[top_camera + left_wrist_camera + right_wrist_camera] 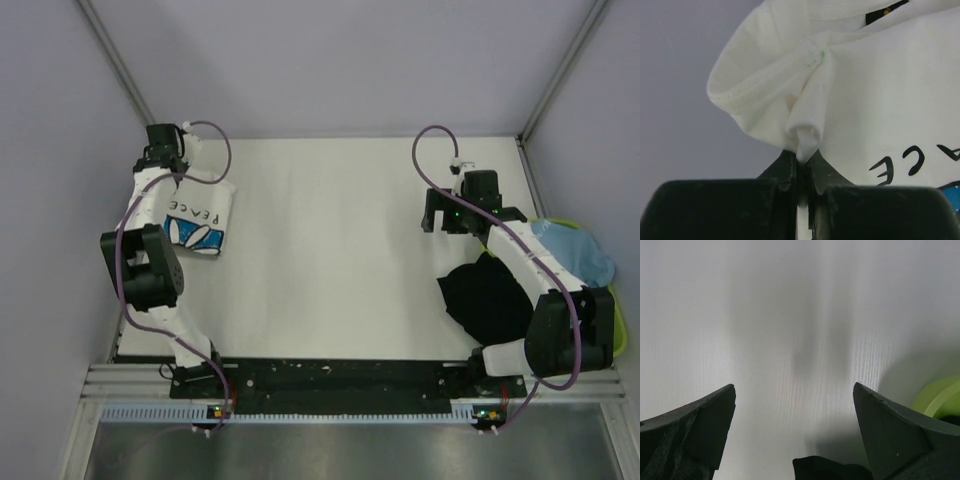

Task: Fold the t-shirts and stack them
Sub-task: Put the neatly folded tshirt into the corner of the board with the left arm

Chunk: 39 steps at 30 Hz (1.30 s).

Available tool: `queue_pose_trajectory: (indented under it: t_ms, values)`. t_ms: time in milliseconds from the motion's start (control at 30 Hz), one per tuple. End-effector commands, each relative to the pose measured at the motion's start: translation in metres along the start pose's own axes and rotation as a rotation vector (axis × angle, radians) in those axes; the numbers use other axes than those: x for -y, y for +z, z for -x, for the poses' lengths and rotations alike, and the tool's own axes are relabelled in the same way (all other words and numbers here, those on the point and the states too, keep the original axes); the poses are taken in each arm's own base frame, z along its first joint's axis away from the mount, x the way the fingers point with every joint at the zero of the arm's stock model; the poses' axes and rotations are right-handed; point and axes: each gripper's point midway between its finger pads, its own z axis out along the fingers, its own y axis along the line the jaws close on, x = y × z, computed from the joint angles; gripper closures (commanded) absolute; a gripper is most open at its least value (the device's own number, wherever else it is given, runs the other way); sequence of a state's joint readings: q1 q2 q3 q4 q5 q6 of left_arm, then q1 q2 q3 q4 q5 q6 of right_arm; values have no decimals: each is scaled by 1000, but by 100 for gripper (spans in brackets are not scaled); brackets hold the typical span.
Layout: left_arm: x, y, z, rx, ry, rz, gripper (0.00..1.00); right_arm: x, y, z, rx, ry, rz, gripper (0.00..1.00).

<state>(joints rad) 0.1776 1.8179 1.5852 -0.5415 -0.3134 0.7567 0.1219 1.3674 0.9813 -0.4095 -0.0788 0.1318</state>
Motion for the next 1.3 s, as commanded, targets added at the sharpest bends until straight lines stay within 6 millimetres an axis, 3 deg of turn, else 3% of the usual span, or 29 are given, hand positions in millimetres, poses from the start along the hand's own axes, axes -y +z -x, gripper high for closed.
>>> queue_pose_trajectory:
  t_ms: [0,33,100,200,333,433,633,700,800,867,900,1000,1067,1267]
  values:
    - [-57,8,22,28,-26,238,82,2,-9,14,54,-14,-5,1]
    - [-69,13,15,-21,-33,312,62,2,-9,14,53,-14,-5,1]
    - [-85,20,4,-96,-35,413,41,1,-9,12,48,-14,-3,1]
    - [-99,12,-1,-120,-34,491,40,3,-10,14,52,-15,-8,1]
    - [-90,-2,2,-74,-43,449,39,2,-10,15,53,-16,-6,1]
    - [-52,-11,12,-8,-26,290,39,1,-11,16,57,-16,0,1]
    - [63,-44,36,128,6,-86,37,0,-14,17,66,-9,0,1]
    - [106,-65,47,176,48,-207,34,2,-16,20,86,-9,-10,1]
    - [154,-96,59,297,94,-366,24,4,-22,27,143,-5,-24,1]
    - [176,-125,76,429,69,-486,15,4,-25,31,184,3,-25,1]
    - [186,-134,80,468,62,-549,1,3,-28,34,210,1,-22,1]
    - [206,-155,87,540,21,-674,1,5,-34,37,272,2,-25,1]
    - [220,-152,79,547,25,-692,1,5,-41,44,342,5,-27,1]
    - [237,-135,66,601,-102,-635,1,9,-61,53,567,-1,-31,1]
